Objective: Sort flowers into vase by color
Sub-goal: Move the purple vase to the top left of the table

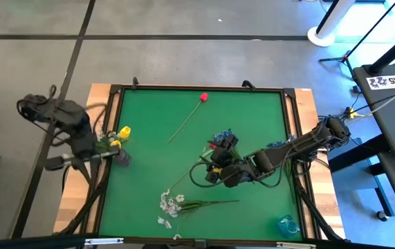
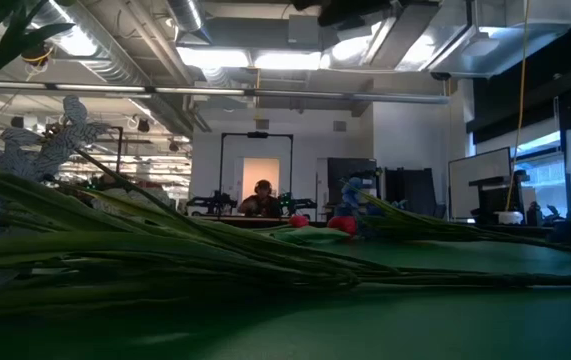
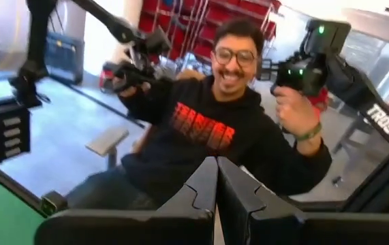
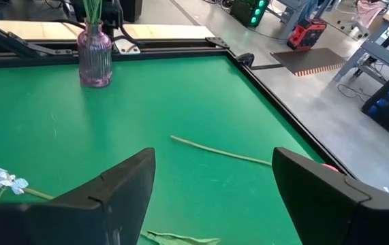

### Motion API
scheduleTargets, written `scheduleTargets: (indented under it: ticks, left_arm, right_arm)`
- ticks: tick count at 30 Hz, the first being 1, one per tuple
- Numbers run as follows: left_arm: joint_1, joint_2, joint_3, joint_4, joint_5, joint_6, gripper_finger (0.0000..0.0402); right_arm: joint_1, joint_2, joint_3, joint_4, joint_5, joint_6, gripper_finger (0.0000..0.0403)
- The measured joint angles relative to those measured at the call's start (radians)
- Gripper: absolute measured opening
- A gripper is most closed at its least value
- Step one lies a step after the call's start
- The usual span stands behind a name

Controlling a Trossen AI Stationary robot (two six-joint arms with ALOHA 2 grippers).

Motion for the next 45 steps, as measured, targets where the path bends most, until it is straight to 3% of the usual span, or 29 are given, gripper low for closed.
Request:
scheduleTargets:
  ticks: [4, 8, 13, 18, 23, 29, 37, 42, 45]
  left_arm:
    - [-0.094, 0.040, 0.000, -0.012, -0.110, -0.010, 0.0002]
    - [-0.246, 0.088, 0.000, -0.024, -0.249, -0.131, 0.0002]
    - [-0.487, 0.144, 0.000, -0.091, -0.540, -0.305, 0.0002]
    - [-0.681, 0.186, 0.000, -0.259, -0.899, -0.586, 0.0002]
    - [-0.823, 0.245, 0.000, -0.412, -1.096, -0.914, 0.0002]
    - [-0.884, 0.356, 0.000, -0.571, -1.132, -1.211, 0.0002]
    - [-0.907, 0.500, -0.006, -0.937, -1.108, -1.575, 0.0002]
    - [-0.908, 0.505, -0.112, -0.929, -1.057, -1.690, 0.0002]
    - [-0.886, 0.504, -0.195, -0.930, -0.967, -1.767, 0.0002]
  right_arm:
    - [0.000, 0.000, 0.000, -0.026, 0.000, 0.017, 0.0294]
    - [0.001, 0.000, 0.000, -0.054, 0.000, 0.038, 0.0294]
    - [0.001, 0.000, 0.000, -0.096, 0.000, 0.077, 0.0294]
    - [0.001, 0.000, 0.000, -0.103, -0.016, 0.100, 0.0294]
    - [0.001, 0.000, 0.000, -0.103, -0.027, 0.097, 0.0294]
    - [0.000, 0.000, 0.000, -0.103, -0.027, 0.087, 0.0294]
    - [0.000, 0.000, 0.000, -0.108, -0.027, 0.085, 0.0294]
    - [0.000, 0.000, 0.000, -0.117, -0.027, 0.085, 0.0294]
    - [0.000, 0.000, 0.000, -0.117, -0.027, 0.085, 0.0294]
